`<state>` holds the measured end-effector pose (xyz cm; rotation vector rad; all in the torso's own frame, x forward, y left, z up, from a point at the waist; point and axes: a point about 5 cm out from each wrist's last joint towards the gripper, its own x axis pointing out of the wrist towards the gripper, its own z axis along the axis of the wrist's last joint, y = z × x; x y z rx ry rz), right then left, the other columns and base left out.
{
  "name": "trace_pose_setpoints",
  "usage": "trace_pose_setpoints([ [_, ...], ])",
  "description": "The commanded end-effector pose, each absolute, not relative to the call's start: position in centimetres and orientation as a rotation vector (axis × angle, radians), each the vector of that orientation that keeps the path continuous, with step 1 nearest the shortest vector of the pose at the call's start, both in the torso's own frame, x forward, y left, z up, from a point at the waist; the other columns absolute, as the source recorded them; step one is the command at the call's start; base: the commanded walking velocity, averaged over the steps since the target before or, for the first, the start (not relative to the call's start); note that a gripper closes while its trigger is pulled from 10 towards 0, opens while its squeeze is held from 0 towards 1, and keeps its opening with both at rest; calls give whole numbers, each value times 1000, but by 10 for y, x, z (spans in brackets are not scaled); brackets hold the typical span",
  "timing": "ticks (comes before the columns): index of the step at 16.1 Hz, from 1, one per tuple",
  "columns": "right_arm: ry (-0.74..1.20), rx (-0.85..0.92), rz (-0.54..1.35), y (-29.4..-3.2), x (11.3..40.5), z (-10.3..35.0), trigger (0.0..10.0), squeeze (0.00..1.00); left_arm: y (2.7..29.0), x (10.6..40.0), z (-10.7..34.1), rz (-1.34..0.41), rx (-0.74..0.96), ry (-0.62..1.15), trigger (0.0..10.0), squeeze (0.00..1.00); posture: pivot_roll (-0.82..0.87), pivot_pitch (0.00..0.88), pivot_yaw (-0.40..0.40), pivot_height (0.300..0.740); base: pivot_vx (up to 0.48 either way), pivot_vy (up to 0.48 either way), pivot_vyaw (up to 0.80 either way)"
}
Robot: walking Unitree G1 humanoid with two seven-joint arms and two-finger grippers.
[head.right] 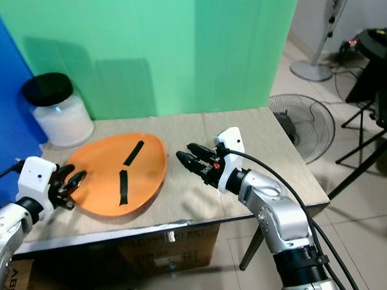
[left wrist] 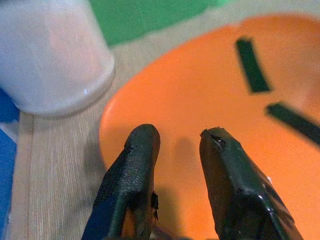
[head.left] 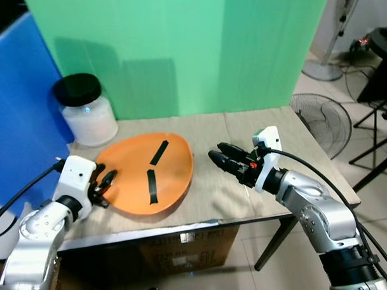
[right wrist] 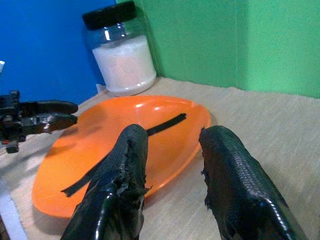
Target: Setting the table
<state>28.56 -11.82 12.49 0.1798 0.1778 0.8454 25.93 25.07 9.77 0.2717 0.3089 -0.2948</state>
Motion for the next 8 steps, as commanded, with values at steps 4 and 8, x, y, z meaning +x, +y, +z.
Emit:
trace_pose_setpoints([
  [4,195,201,843,-115,287,124,10000,0,251,269,84,-375,284,367,10000,0,-68,10,26,740,0,0,0],
  [8,262,277,831,-102,290,124,10000,0,252,266,70,-405,294,403,10000,0,-76,3,27,740,0,0,0],
])
